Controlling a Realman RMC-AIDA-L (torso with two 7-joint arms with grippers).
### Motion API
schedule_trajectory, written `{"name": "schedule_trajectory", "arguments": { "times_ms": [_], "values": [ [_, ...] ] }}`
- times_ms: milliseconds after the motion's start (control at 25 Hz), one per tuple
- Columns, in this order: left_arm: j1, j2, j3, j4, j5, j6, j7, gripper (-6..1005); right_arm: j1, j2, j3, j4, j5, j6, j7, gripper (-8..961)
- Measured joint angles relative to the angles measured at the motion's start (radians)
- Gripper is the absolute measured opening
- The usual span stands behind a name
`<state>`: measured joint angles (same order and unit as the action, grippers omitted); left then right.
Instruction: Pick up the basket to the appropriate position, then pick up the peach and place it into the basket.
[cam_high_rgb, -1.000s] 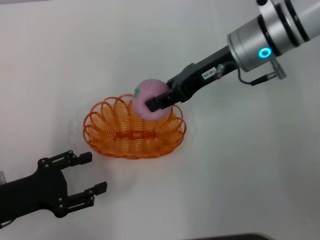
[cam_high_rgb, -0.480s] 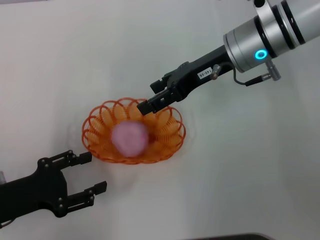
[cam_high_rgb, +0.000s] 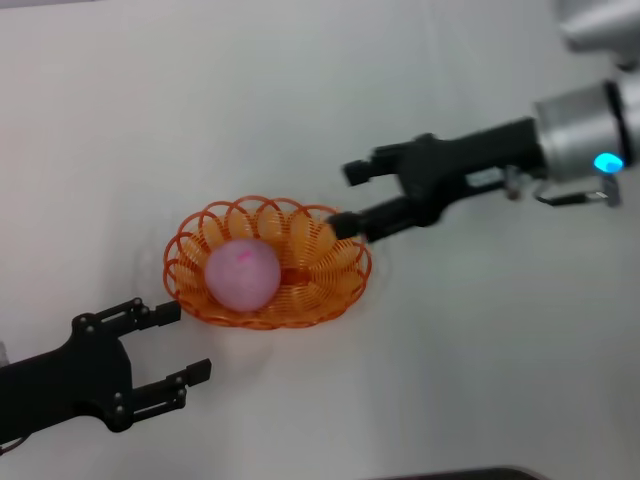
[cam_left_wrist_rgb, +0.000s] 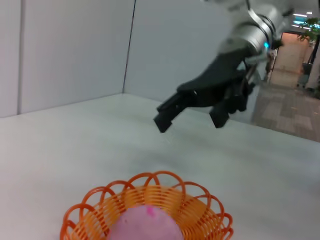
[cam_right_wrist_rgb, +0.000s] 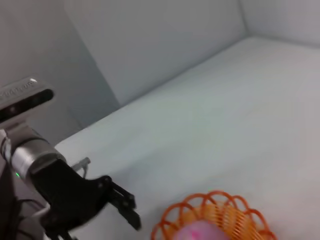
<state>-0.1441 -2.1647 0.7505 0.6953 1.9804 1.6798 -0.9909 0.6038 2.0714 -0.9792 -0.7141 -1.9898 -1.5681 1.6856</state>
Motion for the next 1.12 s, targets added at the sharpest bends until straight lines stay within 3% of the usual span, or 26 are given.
{"name": "schedule_trajectory", "arguments": {
  "times_ms": [200,360,720,1120],
  "values": [
    [0.000,-0.001,-0.003,-0.001,0.000,0.001,0.000,735,-0.124,-0.004,0.042,0.009,0.002,-0.010,-0.226,948],
    [0.000,-0.001,-0.003,0.000,0.000,0.001,0.000,735,-0.213,0.011,0.055,0.017,0.003,-0.001,-0.400,947],
    [0.000,-0.001,-0.002,-0.020,0.000,0.005,-0.001,735,-0.262,0.003,0.096,0.116,-0.033,0.049,-0.533,945],
    [0.004,0.000,-0.002,-0.024,0.005,0.012,-0.002,735,-0.294,0.004,0.127,0.116,-0.032,0.032,-0.569,945]
  ]
}}
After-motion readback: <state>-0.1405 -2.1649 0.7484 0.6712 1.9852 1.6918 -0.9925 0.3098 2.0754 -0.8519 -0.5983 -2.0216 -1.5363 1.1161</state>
